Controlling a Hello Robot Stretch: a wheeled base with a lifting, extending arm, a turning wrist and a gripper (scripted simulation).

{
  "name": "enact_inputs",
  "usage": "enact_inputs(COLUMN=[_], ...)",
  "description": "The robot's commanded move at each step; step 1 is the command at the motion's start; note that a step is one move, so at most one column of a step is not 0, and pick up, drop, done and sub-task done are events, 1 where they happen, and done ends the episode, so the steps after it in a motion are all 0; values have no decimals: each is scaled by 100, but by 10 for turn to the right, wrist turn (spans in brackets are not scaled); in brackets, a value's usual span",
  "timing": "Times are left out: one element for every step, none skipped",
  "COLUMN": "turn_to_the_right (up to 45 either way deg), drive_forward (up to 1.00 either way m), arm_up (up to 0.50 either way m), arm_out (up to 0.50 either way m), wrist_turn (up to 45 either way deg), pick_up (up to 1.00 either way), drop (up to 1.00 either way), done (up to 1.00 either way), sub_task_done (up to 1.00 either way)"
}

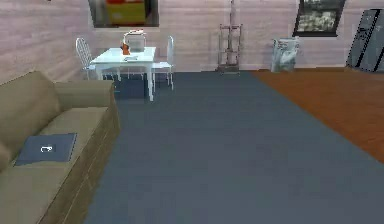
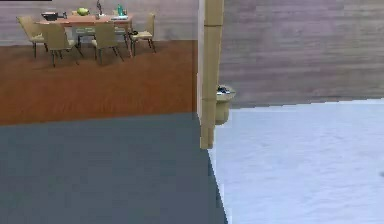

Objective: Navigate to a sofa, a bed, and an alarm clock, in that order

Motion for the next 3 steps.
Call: enact_inputs(turn_to_the_right=[450,450,210], drive_forward=[0,0,0], arm_up=[0,0,0], arm_out=[0,0,0], wrist_turn=[0,0,0], pick_up=[0,0,0], drop=[0,0,0], done=[0,0,0], sub_task_done=[0,0,0])
